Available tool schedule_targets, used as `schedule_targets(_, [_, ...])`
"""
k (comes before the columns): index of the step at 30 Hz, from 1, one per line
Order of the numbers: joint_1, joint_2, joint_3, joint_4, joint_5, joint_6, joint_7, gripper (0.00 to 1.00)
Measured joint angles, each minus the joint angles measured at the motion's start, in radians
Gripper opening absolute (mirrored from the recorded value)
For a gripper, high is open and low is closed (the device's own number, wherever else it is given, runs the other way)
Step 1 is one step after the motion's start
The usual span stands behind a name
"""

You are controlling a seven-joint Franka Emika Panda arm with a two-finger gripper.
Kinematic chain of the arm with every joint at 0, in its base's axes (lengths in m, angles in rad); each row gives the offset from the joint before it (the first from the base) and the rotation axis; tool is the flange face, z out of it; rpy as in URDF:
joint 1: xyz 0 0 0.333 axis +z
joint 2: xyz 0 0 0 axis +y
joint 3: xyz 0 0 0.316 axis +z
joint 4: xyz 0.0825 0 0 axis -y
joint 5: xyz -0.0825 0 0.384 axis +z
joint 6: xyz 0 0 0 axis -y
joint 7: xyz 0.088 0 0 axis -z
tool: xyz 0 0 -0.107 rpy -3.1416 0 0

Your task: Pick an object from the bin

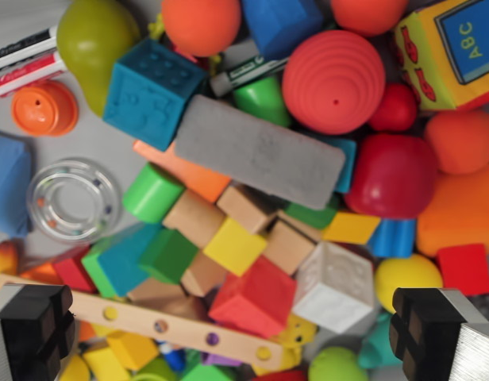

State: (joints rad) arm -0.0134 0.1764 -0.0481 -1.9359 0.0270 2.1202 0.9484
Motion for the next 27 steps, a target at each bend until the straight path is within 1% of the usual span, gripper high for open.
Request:
schedule_targets(10, [0.024, 0.013, 0.003, -0.019, 0.0, 0.031, 0.058, 1.0])
schedule_targets(27, [0.081, 0.055, 0.009, -0.048, -0.001, 0.101, 0.19, 1.0])
